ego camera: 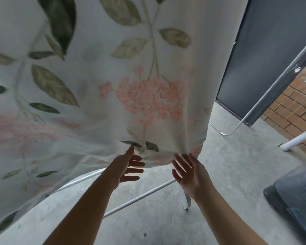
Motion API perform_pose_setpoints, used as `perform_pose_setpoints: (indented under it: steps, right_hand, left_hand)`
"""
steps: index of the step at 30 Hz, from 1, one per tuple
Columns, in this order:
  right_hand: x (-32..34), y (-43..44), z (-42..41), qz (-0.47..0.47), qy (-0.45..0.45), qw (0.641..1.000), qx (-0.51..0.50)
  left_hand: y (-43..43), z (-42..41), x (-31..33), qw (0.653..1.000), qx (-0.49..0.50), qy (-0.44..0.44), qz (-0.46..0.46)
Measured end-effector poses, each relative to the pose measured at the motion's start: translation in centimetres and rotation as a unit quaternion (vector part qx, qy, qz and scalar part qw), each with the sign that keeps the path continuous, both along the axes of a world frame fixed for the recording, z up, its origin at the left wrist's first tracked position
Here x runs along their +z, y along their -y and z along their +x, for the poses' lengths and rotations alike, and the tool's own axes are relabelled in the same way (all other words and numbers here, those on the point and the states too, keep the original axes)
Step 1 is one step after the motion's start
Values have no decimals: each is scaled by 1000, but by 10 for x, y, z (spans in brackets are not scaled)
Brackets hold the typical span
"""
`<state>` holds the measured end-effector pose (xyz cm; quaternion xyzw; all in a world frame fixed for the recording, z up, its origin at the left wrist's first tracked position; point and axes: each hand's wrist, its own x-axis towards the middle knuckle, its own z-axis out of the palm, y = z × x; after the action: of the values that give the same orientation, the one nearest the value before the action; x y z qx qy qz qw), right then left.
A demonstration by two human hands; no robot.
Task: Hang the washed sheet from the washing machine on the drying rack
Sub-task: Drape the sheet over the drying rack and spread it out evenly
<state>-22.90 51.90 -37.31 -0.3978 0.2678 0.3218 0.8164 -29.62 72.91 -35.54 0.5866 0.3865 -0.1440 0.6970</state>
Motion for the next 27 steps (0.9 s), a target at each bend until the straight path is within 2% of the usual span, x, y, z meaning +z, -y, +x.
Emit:
perform_pose_setpoints:
  steps: [7, 11, 17, 21, 27]
  right_hand:
    - [208, -7, 0, 56, 58, 995, 51]
    - [346, -3, -3, 81, 92, 988, 91]
    - [548, 2, -15, 88, 201, 965, 146]
    - [646, -2, -22, 94, 261, 948, 158]
    - [732, -5, -24, 93, 346, 923, 141]
  left_hand:
    - [15, 9, 199, 995, 1, 101, 0]
    - [27, -5, 335, 990, 9, 136, 40]
    - [47, -32, 536, 970, -2, 215, 116]
    - [47, -43, 640, 947, -19, 272, 168]
    - [47, -50, 741, 904, -45, 344, 249]
